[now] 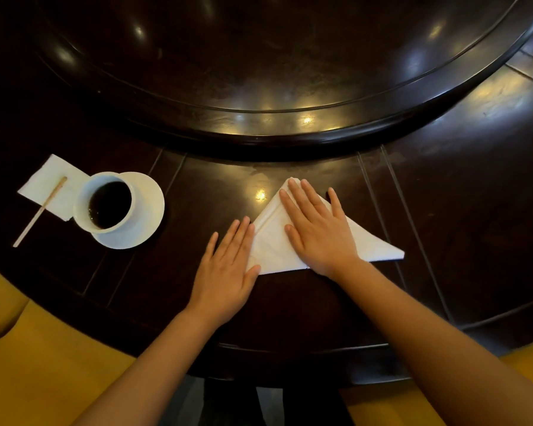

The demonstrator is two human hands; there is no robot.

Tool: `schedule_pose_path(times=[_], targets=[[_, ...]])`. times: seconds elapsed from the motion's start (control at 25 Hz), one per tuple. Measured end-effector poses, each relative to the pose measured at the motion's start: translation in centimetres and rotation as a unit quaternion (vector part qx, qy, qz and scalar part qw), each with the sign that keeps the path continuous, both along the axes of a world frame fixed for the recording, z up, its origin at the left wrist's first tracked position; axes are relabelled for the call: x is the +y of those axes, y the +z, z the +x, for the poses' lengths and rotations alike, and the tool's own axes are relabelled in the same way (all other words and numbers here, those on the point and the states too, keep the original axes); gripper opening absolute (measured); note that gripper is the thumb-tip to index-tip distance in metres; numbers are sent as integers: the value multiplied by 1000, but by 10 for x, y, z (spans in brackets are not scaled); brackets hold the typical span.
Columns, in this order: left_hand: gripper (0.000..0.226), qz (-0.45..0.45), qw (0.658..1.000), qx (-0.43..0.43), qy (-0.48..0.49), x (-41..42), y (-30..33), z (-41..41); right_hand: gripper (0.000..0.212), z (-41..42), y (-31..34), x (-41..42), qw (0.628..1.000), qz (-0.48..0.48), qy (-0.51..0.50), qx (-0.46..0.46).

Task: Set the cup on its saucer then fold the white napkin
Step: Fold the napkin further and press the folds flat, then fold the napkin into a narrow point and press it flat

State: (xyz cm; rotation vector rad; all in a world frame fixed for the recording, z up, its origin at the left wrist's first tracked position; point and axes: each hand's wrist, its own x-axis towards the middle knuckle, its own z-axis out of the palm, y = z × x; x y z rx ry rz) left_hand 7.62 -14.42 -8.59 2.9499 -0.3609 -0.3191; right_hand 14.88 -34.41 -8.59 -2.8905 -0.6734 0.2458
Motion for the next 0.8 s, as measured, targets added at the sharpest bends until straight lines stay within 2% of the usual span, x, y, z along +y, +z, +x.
schedule_pose_path(times=[0.12, 0.28, 0.36, 0.44, 0.48, 0.56, 0.64, 0.68, 0.8], targets=[[68, 1, 998, 7, 63, -26, 3, -30, 57, 19, 4, -8, 990, -19, 138, 5], [73, -3, 996, 20, 92, -63, 15, -71, 56, 42, 3, -16, 956, -41, 292, 1], [69, -54, 995, 0, 87, -70, 23, -73, 56, 56, 3, -17, 935, -45, 352, 7], [63, -86, 993, -59, 58, -66, 27, -46, 55, 61, 6, -14, 924, -42, 381, -6], [62, -84, 992, -91, 40, -62, 28, -26, 55, 60, 7, -15, 932, -34, 358, -29], [64, -60, 992, -110, -13, -58, 28, 16, 55, 48, 8, -22, 975, 3, 207, -81], [66, -25, 992, -75, -94, -59, 19, 44, 56, 31, 8, -38, 995, 35, 34, -93], [67, -16, 991, -45, -121, -61, 13, 50, 57, 23, 6, -47, 997, 28, -14, -75], [69, -8, 995, -1, -97, -66, -3, 43, 59, 14, 2, -61, 999, -31, -34, -18]])
